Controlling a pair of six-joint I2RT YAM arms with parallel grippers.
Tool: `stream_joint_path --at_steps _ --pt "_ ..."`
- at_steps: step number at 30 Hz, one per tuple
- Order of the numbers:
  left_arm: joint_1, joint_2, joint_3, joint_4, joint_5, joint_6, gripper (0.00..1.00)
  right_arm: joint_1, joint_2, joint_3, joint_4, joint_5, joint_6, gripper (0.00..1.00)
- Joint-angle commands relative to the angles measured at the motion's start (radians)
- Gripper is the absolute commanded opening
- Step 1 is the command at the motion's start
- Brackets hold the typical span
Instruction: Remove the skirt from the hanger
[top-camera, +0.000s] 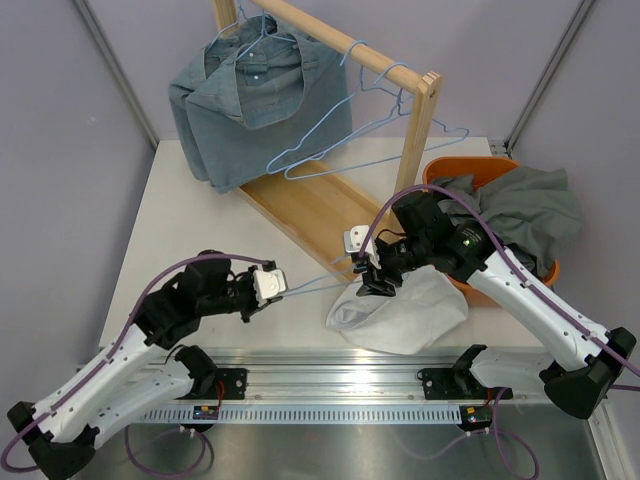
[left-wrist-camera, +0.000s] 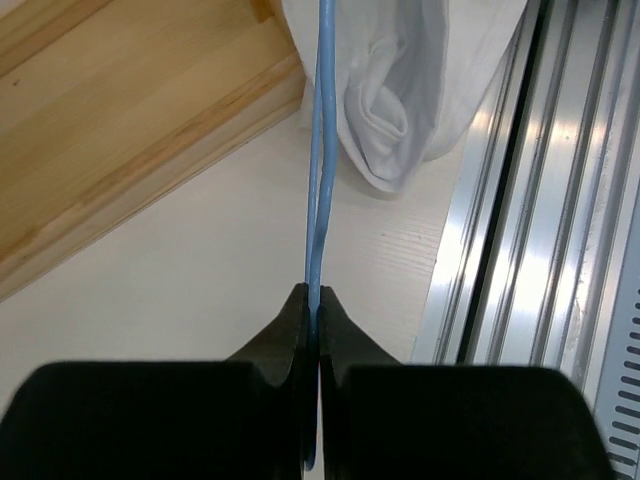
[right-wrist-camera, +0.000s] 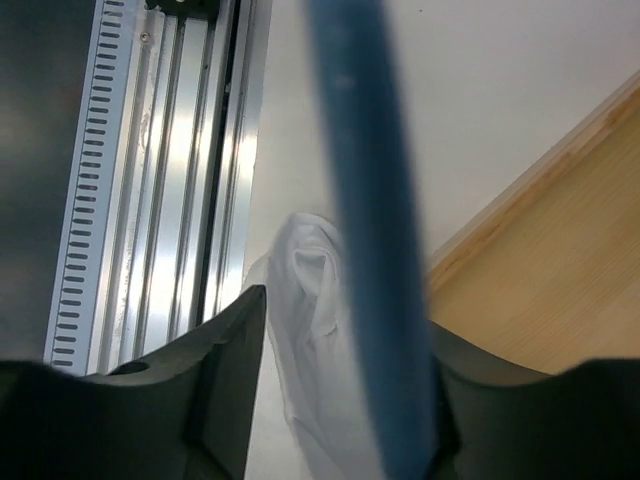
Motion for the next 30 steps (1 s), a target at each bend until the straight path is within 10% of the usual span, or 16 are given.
stream_joint_path --at_steps 1,14,30 --pt "0.011 -0.052 0.085 -0.034 -0.109 0.029 0.0 -0.004 -0.025 -0.004 0.005 -0.013 0.018 0.59" --pt "0.012 -0.163 0.227 -0.312 -0.278 0.143 0.0 -0.128 -0.132 -0.154 0.007 -0.003 -0.099 0.77" --pt "0.011 -0.169 0.364 -0.481 -0.371 0.12 0.0 -0.306 -0.109 -0.314 0.088 -0.045 -0.111 0.76"
